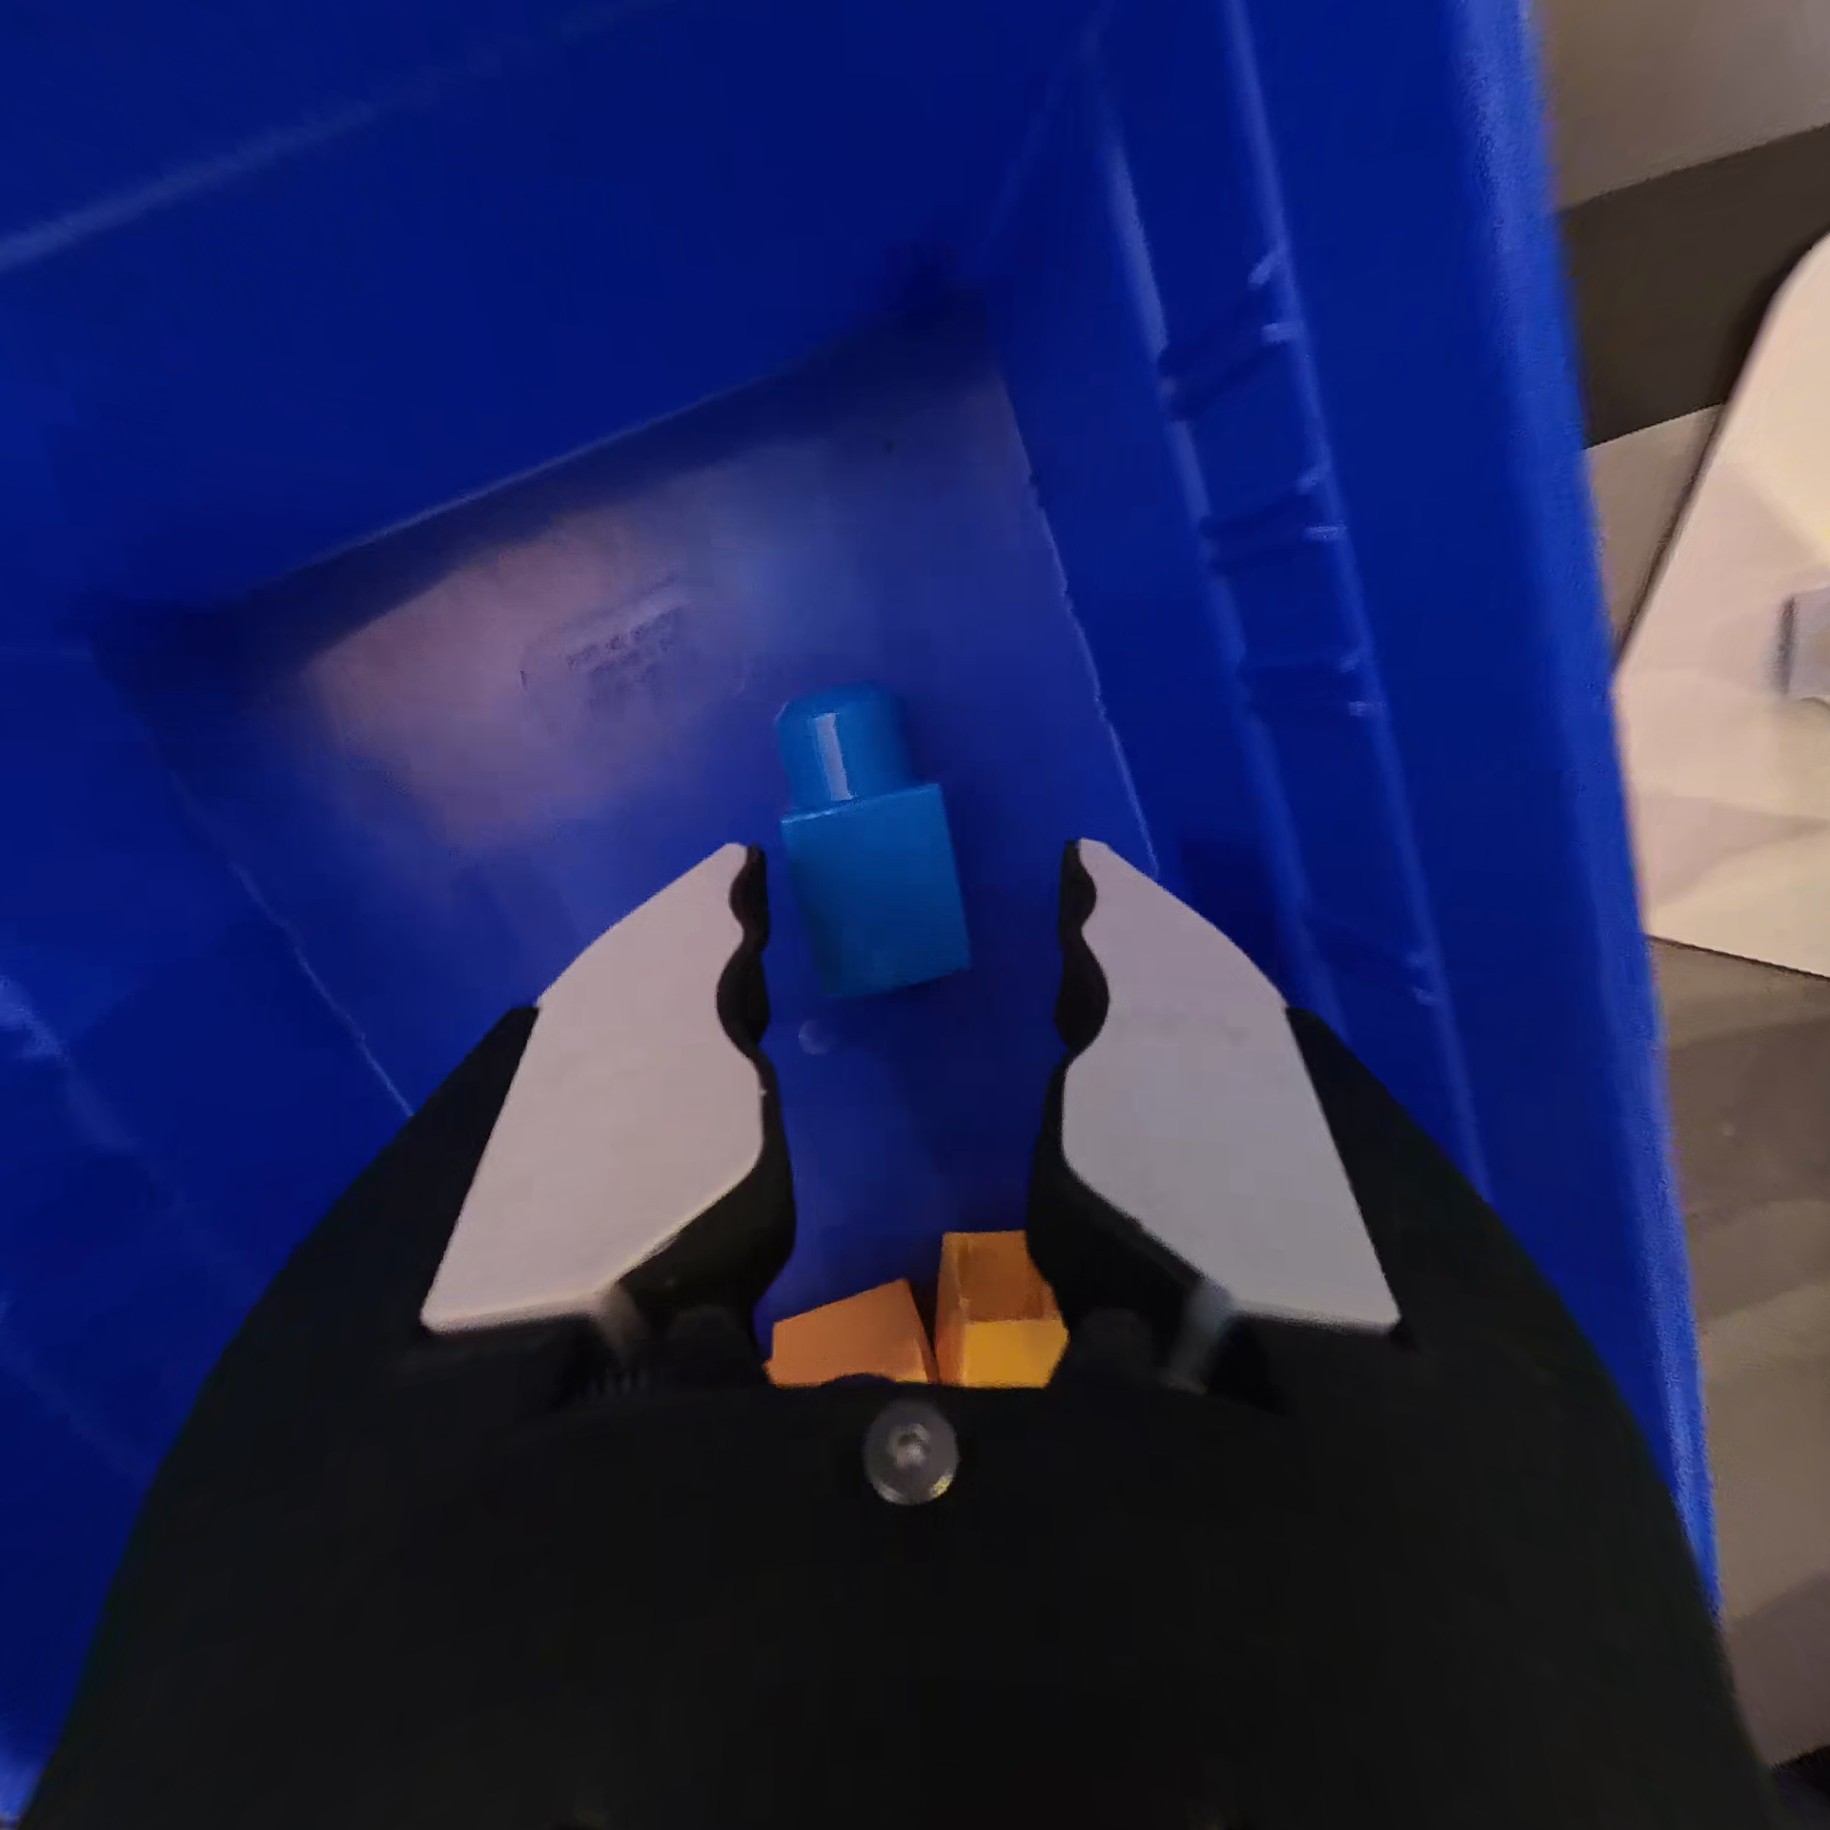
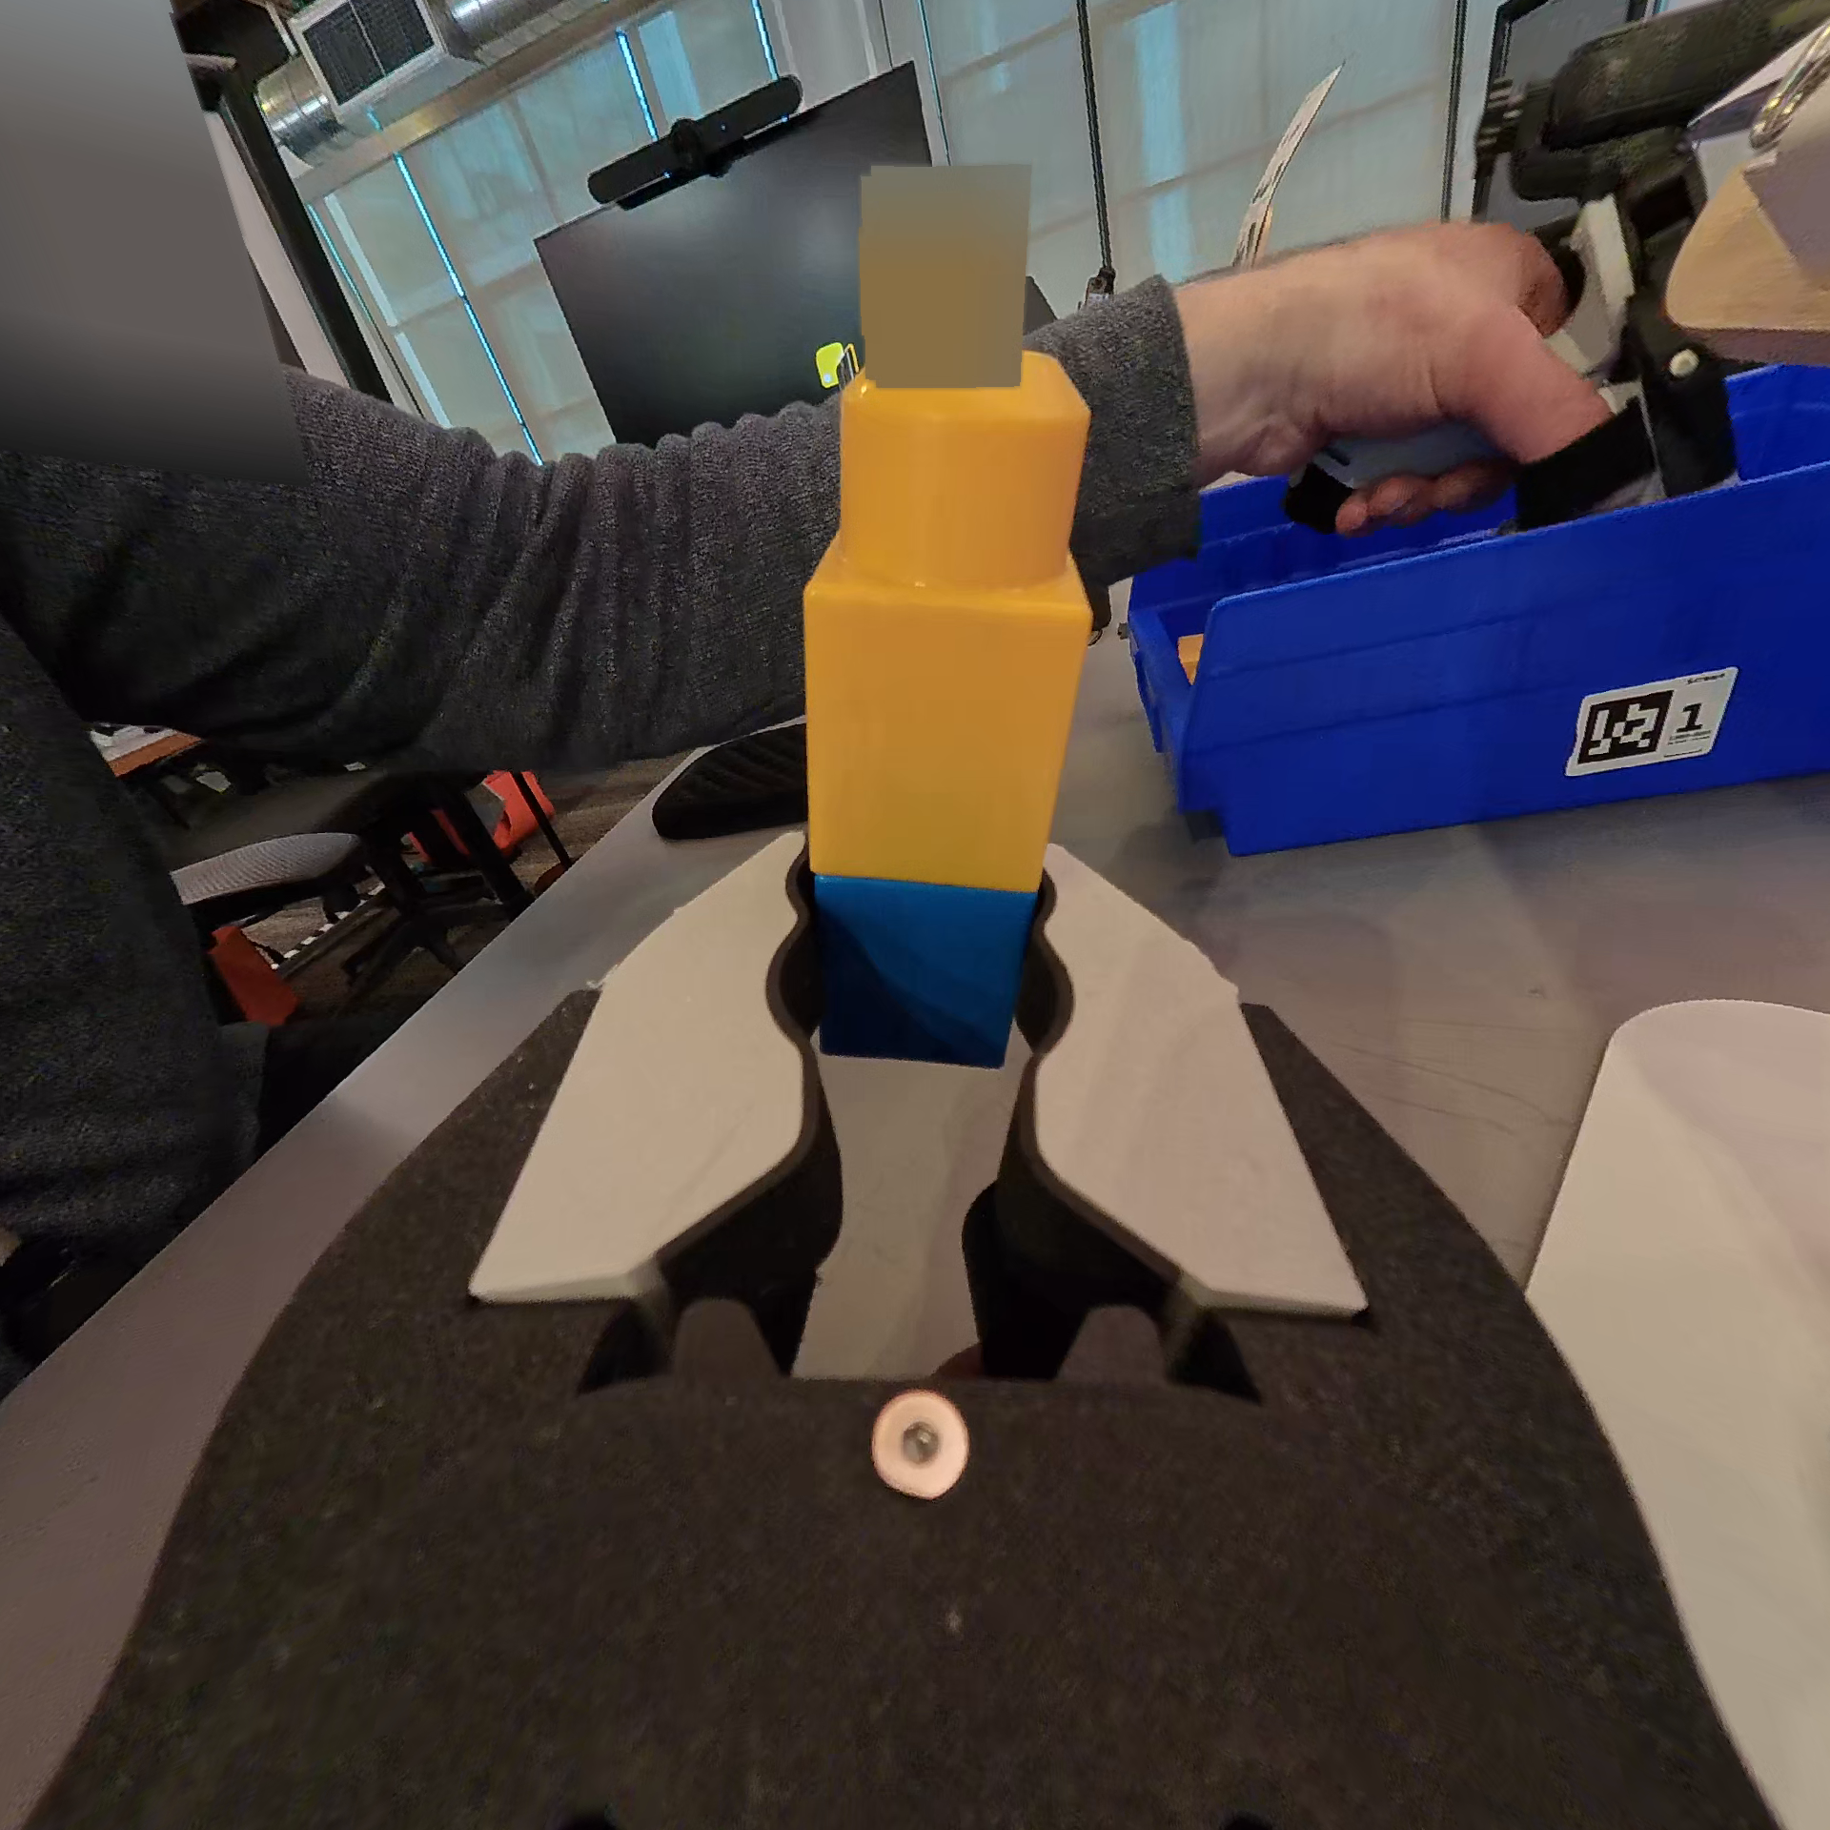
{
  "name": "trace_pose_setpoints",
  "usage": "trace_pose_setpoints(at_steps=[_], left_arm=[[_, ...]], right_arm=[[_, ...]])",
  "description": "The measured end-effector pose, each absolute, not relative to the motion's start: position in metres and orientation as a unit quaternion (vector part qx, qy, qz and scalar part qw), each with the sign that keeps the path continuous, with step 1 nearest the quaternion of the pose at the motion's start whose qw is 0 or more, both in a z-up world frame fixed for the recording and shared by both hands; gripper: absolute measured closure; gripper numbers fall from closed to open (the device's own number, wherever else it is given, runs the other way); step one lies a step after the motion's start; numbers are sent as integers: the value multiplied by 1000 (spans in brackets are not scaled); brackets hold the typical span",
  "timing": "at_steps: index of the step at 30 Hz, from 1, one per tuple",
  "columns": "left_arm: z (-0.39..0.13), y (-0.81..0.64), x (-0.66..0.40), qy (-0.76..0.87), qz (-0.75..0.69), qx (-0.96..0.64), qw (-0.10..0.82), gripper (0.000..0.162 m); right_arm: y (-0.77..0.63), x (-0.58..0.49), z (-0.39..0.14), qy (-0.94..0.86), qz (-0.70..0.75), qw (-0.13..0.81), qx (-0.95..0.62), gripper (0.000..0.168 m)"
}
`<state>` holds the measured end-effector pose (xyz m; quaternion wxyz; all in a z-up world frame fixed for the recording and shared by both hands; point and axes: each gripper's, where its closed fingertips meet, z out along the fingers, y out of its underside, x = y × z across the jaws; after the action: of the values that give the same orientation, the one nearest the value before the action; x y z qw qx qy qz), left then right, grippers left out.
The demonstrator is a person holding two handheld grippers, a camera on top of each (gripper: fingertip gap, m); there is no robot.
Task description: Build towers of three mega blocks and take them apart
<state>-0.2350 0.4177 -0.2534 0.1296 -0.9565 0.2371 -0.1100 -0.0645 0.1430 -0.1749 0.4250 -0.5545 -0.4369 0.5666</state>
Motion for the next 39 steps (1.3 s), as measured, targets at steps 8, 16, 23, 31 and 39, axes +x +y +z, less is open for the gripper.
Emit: trace_pose_setpoints(at_steps=[8,16,23,31,39], left_arm=[[-269,421,-236,232,-105,-958,131,126],[-168,371,-229,219,-225,-885,343,127],[-71,264,-149,289,-436,-701,485,127],[-59,193,-57,308,-596,-570,474,127],[-80,182,-35,338,-588,-572,461,127]], right_arm=[[143,-65,-176,-437,566,423,-557,133],[144,-66,-176,-438,565,420,-559,133],[142,-68,-178,-446,564,413,-559,133],[141,-69,-179,-448,563,411,-560,133],[141,-69,-179,-449,566,407,-559,133]])
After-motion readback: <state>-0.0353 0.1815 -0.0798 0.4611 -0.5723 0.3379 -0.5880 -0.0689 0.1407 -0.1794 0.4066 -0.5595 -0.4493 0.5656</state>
